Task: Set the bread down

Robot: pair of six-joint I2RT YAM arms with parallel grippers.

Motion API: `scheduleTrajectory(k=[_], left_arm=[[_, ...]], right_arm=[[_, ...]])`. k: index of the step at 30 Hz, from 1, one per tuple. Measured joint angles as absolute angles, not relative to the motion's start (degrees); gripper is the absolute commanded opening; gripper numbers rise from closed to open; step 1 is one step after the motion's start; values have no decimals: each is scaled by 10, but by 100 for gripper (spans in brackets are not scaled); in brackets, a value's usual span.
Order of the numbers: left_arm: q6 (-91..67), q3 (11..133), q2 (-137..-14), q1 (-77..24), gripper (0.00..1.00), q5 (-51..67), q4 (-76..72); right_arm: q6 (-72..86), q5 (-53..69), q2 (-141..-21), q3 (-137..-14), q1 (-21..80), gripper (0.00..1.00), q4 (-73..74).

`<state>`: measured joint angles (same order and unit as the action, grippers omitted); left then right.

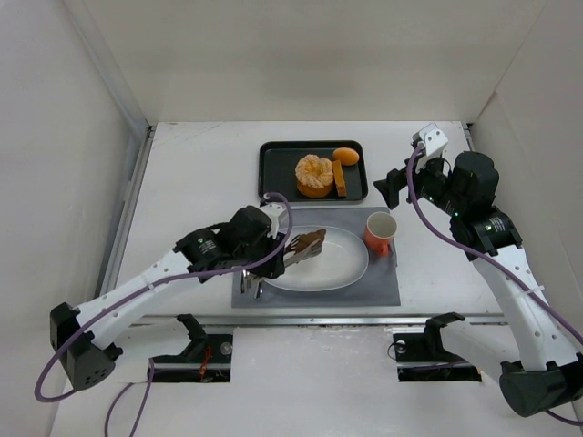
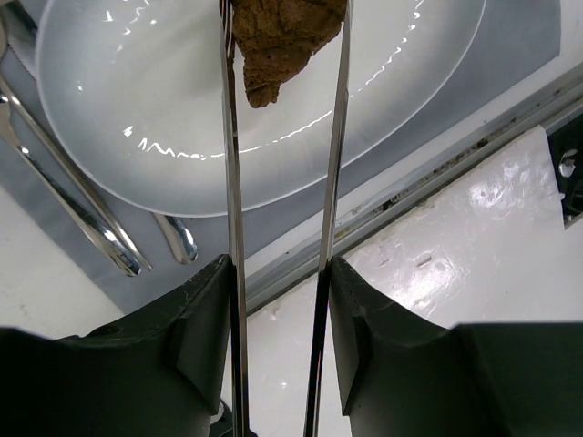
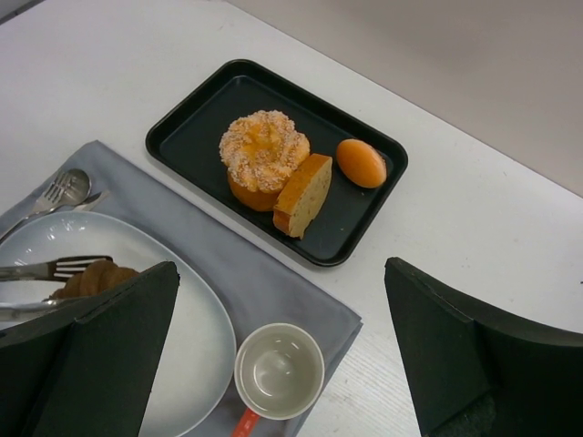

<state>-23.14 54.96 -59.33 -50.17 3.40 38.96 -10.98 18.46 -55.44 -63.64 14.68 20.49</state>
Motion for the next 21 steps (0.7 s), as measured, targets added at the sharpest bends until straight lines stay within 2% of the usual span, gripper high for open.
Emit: scheduleTrajectory(k=[7,12,15,21], left_arm=[[-232,536,-626,-522,28,50,383],[-234,536,-636,-528,44,53,377],[-237,536,-639,-531,49,54,373],[-240,533,-639,-532,51,53,363]], right_arm=[[-110,180,-554,-636,147,100,205],[-110,180,-554,-636,147,100,205],[-110,180,-554,-636,147,100,205],[-110,180,-554,-636,147,100,205]])
